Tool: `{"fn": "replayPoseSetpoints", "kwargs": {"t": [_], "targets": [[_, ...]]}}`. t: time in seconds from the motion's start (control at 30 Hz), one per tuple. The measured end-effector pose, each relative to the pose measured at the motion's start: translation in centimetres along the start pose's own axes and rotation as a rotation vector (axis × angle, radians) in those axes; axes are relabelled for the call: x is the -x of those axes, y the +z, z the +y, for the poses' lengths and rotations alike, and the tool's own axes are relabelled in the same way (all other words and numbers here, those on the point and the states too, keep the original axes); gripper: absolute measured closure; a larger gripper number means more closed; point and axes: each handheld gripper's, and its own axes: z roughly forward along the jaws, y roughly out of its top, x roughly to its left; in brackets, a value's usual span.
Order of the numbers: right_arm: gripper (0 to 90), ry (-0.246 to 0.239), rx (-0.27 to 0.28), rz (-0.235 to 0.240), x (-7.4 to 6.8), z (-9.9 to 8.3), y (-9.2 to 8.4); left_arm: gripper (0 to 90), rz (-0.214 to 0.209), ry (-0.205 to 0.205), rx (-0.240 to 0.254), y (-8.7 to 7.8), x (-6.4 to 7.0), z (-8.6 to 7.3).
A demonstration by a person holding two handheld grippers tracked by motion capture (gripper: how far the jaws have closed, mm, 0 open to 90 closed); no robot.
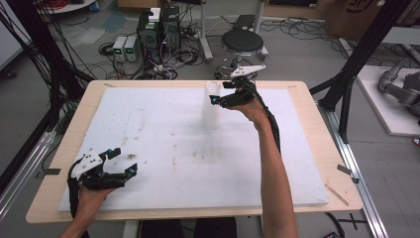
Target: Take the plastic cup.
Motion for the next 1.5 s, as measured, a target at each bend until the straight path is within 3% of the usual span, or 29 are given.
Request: {"fn": "replayPoseSetpoints", "kwargs": {"t": [0.77,0.87,1.5], "targets": [[15.0,0.025,-0.036,-0.037,-0.3,-0.4,2.6,9.4,-0.003,0.008,-0.004,0.0,0.0,0.0],[20.9,0.022,-0.026,-0.047,-0.2,-0.2,2.6,9.4,-0.002,0.010,-0.003,0.0,0.0,0.0],[28.1,0.021,-0.046,-0.042,-0.3,-0.3,3.0,9.4,-0.008,0.004,-0.005,0.0,0.0,0.0]]}}
